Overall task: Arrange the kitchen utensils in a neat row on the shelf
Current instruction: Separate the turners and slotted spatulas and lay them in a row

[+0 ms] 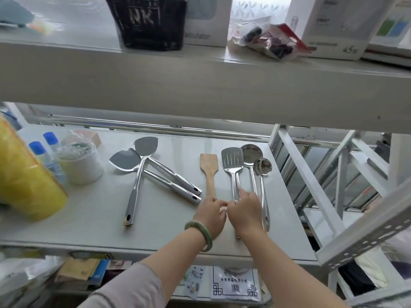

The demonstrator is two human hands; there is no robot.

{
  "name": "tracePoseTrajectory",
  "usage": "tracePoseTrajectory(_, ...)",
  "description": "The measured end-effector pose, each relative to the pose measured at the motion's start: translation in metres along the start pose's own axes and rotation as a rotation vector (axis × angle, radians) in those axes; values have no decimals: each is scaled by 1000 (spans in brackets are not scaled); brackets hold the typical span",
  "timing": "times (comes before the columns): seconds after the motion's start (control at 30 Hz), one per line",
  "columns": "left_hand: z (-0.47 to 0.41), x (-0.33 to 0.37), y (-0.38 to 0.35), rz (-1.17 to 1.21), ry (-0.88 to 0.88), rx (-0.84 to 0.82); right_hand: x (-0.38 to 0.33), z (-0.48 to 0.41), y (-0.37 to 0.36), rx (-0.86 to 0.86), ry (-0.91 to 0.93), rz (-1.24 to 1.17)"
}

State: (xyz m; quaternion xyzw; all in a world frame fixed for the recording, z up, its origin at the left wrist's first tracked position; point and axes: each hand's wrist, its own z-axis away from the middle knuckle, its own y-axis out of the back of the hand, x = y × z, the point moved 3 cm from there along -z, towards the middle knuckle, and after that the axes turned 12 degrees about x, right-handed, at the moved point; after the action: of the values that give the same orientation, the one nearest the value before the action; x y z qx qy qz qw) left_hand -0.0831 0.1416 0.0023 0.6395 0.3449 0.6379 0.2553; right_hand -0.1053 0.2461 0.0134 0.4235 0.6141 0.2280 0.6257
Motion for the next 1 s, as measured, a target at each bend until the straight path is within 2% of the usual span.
tracePoseTrajectory(0.17, -10, -55, 61, -10, 21, 343, -39, -2, -15, -9, 230, -53)
tracePoseTrajectory(0.33, -10, -124, 113, -148, 291, 479, -77, 0, -45, -127, 292, -68)
tracePoseTrajectory(0.4, -5, -145, 124, -164, 415, 445, -87, 0, -57, -176, 276, -63)
tracePoseTrajectory(0.53, 3, -172, 127, -114, 584, 268, -95, -2, -80, -281, 229, 34)
tracePoseTrajectory(0.77, -2, -180, 124, -6, 573, 163, -104, 7, -94, -283, 189, 105)
tracePoseTrajectory(1.0, -8, -181, 124, 38, 543, 178, -125, 45, -113, -356, 186, 81)
